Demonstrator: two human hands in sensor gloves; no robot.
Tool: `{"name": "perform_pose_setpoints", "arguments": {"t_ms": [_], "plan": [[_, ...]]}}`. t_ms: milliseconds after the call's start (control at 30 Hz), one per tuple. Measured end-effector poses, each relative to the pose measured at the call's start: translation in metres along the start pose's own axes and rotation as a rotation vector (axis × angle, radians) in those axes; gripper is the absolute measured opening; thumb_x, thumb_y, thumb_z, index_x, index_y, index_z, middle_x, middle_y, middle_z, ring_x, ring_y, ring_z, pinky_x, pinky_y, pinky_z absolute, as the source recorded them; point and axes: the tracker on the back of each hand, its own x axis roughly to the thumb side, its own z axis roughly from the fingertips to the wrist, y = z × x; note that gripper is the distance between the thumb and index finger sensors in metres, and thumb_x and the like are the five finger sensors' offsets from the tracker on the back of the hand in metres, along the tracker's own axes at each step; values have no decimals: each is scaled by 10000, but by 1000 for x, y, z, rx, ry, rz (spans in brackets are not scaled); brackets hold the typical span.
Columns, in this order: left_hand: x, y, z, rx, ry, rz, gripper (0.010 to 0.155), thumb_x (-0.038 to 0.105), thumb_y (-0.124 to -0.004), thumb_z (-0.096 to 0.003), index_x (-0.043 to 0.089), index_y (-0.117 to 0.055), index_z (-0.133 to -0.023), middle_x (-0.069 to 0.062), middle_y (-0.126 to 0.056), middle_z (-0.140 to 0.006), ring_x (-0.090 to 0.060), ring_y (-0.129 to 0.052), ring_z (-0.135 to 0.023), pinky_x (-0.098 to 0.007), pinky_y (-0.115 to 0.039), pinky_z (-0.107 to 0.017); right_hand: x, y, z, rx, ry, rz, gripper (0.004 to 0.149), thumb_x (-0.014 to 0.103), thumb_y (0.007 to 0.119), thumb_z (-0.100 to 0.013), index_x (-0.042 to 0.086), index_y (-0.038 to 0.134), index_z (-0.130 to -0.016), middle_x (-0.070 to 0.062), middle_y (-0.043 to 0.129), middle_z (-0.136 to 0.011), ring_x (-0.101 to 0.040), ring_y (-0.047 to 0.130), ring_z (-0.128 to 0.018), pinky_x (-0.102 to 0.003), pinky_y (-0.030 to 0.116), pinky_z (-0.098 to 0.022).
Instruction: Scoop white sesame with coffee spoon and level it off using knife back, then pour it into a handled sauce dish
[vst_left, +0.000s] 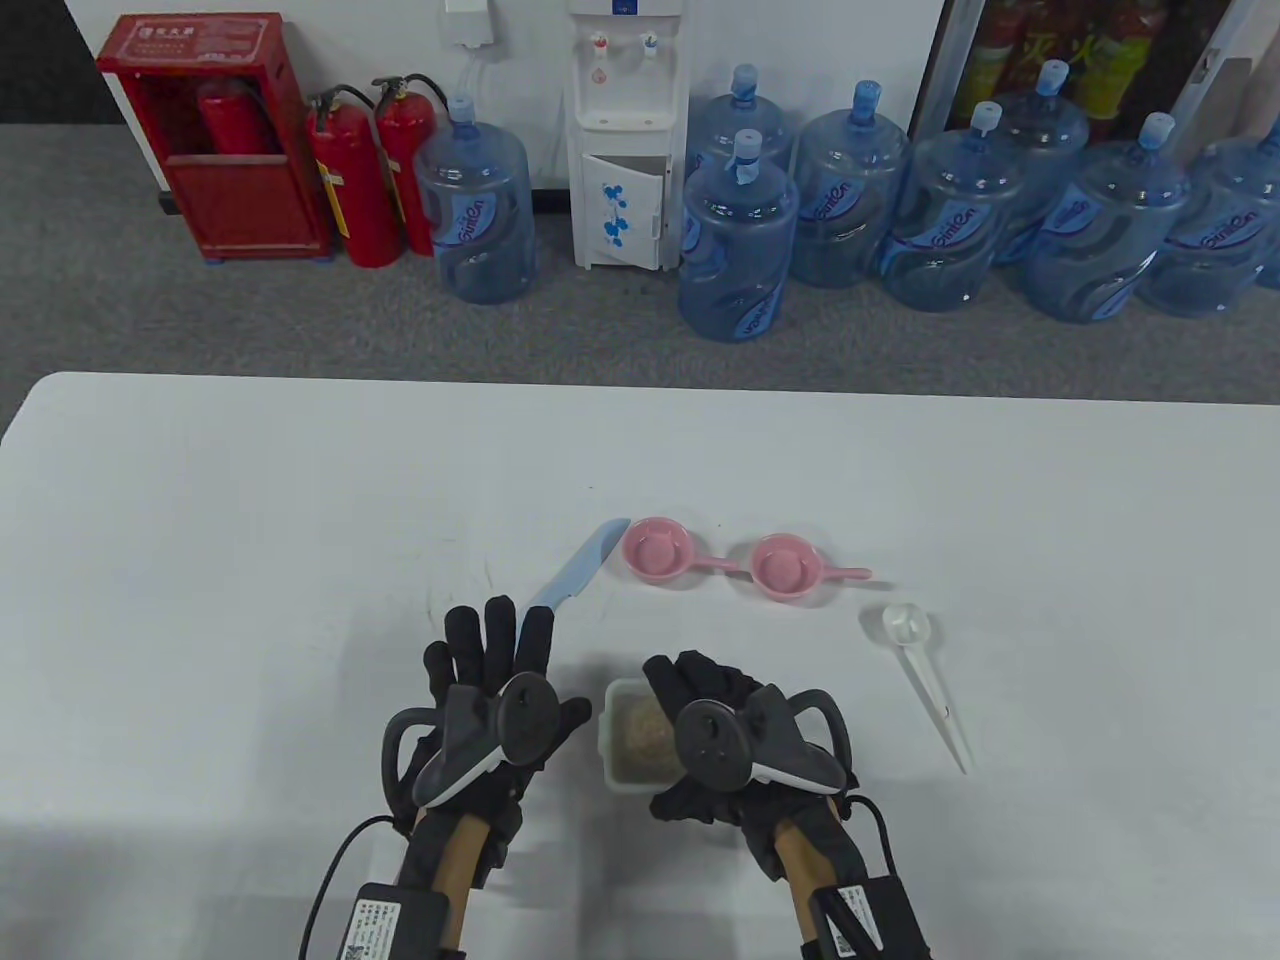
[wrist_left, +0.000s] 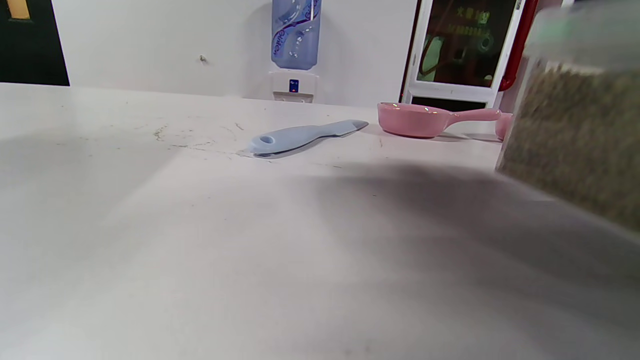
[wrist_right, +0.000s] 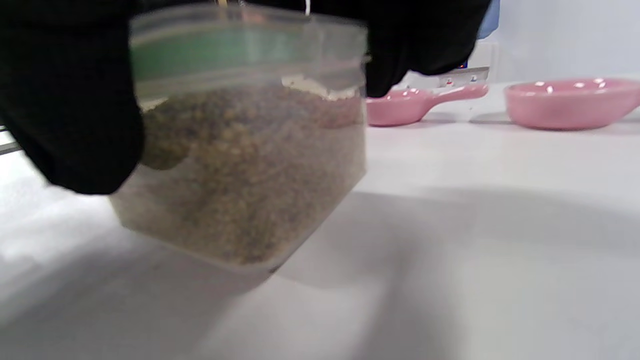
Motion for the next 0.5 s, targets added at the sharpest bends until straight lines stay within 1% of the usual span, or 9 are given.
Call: {"name": "perform_pose_setpoints", "arguments": {"t_ms": [100,133,267,333,367,400,433,467,500], "plan": [[-1,-1,-1,-9,-2,52,867,682,-482,-498,297,-117,-1183,-123,-40,-1238,-504,-30,-1091,-648,-234,-806,0,10,-1,37,-1,2,1216,663,1012,-347,134,362,-1227,-244,395,-1237,-453,615,-1087,-611,566,-803],[-1,-2,-1,-10,-1,55,868,681,-483,-497,292,-124,-1186,-122,-44,-1238,-505,-33,-1091,-647,-237,-807,0,11,-1,11,-2,-3,1218,663,1014,-345,137,360,-1228,-245,394,-1238,-450,619,-1086,-610,567,-803],[0,-4,-1,-24,-4,60,871,681,-484,-498,279,-150,-1194,-128,-54,-1240,-502,-45,-1095,-642,-249,-811,0,12,-1,10,5,1,1221,663,1012,-340,137,362,-1228,-245,393,-1238,-449,615,-1087,-611,561,-804],[2,-4,-1,-28,-18,98,863,674,-503,-504,263,-204,-1202,-129,-82,-1245,-498,-70,-1104,-637,-266,-815,0,11,-1,17,8,0,1227,665,1009,-336,134,356,-1229,-243,386,-1238,-449,609,-1087,-612,553,-805],[3,-3,-1,-24,-22,108,855,669,-515,-509,253,-243,-1205,-130,-124,-1252,-492,-111,-1118,-631,-294,-820,-1,11,0,16,7,1,1224,670,1004,-336,137,358,-1228,-242,385,-1238,-444,610,-1087,-610,553,-806],[6,-2,0,-19,-26,130,844,664,-527,-514,237,-299,-1206,-135,-187,-1261,-489,-179,-1138,-624,-342,-827,-1,11,0,17,6,-1,1227,672,1002,-335,136,354,-1228,-239,383,-1238,-444,606,-1087,-610,550,-806],[9,0,1,-10,-32,156,827,656,-539,-519,224,-364,-1202,-142,-277,-1267,-484,-284,-1160,-615,-398,-830,-1,11,0,18,6,-3,1227,675,998,-335,137,351,-1228,-242,379,-1239,-441,602,-1090,-610,547,-807],[11,1,2,-9,-40,180,809,649,-551,-522,209,-438,-1191,-139,-414,-1261,-469,-438,-1172,-603,-480,-824,-1,12,0,17,6,-4,1228,676,996,-337,136,347,-1229,-240,375,-1239,-442,599,-1089,-610,545,-807],[15,2,3,-19,-40,211,791,643,-559,-527,196,-496,-1176,-127,-554,-1223,-439,-634,-1137,-586,-565,-805,-2,12,0,16,6,-7,1227,676,995,-336,136,348,-1228,-240,372,-1240,-441,598,-1090,-609,544,-808]]}}
